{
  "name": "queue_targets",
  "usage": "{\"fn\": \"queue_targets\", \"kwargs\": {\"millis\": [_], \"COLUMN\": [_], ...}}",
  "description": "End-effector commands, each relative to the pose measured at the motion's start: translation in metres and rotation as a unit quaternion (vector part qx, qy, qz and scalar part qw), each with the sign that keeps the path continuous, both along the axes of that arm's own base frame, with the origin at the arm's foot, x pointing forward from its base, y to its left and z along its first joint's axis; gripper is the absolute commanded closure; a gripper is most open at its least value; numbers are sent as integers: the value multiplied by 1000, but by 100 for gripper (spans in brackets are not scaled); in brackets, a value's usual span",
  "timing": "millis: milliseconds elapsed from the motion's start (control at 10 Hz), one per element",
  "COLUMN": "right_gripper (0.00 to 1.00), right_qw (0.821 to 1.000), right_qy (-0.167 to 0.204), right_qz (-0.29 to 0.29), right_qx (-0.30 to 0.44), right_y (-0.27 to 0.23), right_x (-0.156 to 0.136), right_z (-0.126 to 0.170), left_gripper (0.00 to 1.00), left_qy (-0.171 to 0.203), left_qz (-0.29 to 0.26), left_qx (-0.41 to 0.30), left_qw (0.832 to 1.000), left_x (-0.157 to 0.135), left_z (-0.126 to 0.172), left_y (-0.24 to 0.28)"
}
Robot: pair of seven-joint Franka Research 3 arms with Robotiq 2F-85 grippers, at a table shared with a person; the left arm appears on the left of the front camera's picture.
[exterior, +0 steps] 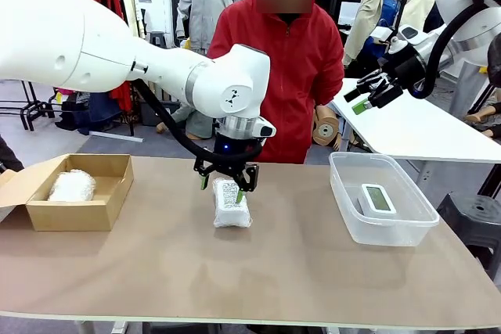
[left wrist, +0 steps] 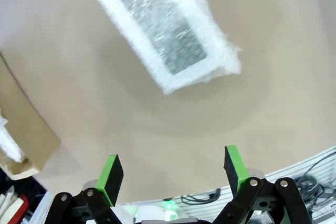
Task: Separate and place wrapped and unwrapped clocks.
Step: Pick up the Digital clock indicated by the person.
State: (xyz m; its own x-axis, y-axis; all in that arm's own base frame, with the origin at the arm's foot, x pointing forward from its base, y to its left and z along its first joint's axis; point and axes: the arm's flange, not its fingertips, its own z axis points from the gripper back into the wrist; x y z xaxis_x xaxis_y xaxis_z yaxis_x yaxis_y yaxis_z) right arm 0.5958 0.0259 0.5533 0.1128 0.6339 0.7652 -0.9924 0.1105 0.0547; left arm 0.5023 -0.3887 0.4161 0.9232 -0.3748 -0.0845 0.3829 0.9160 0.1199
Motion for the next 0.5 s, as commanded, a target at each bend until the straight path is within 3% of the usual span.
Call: {"fn": "queue_targets", "kwargs": {"millis": [0,100,400], "right_gripper": [0,0,0], "right_qw": [1000,1000,1000], "right_qy": [-4,-4,-4], "right_qz": [0,0,0], "right_qx": [-7,-7,-7], "right_y": [2,2,2], "right_x": [-1,-1,-1], "right_z": [2,2,2], "left_gripper": [0,0,0], "left_qy": [7,11,-56], "left_qz": [37,61,126], "left_qx": [-59,-79,-103], "left_qw": [998,995,985], "left_x": [12,18,26], "left_z": [-10,-20,-29], "left_y": [-11,-15,-16]}}
